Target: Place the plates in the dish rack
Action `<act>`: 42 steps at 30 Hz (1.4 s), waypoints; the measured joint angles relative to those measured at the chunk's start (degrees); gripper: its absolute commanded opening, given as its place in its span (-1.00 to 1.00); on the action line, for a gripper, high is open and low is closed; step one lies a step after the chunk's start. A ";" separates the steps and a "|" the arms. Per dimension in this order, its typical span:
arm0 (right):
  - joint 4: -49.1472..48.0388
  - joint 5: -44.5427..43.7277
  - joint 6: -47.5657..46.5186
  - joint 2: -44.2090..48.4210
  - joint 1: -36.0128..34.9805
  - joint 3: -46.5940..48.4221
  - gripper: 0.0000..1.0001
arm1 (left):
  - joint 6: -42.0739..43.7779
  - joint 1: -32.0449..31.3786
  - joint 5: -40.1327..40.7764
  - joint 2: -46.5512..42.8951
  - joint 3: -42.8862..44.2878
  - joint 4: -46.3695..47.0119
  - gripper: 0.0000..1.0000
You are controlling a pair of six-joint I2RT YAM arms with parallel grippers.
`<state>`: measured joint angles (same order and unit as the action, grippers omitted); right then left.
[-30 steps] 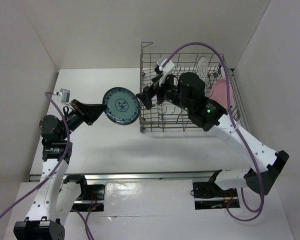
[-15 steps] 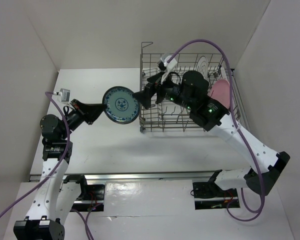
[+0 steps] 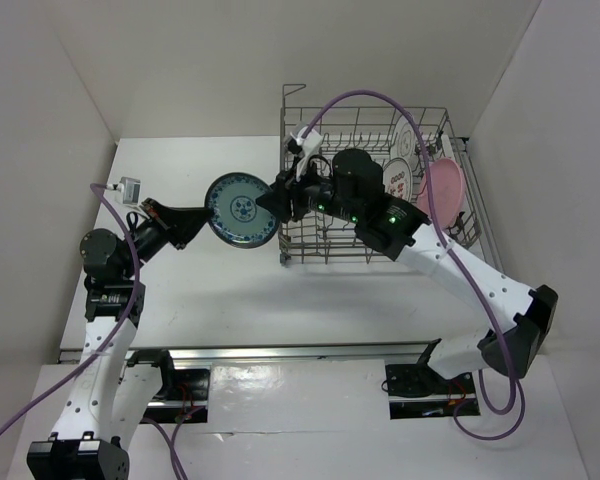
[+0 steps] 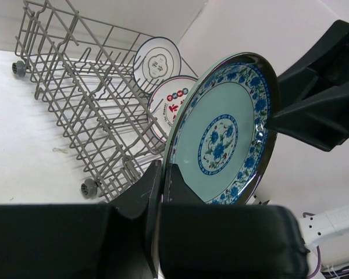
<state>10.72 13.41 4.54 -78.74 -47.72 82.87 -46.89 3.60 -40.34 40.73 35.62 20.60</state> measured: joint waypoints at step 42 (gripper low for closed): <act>5.55 -44.54 -5.66 -5.46 13.62 20.72 -1.00 | -0.04 -0.15 7.17 0.00 -0.15 -7.45 1.00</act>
<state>16.27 -31.14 -1.13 -84.20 -34.11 103.59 -46.94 3.44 -33.17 40.73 35.46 13.15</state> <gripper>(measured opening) 0.111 0.998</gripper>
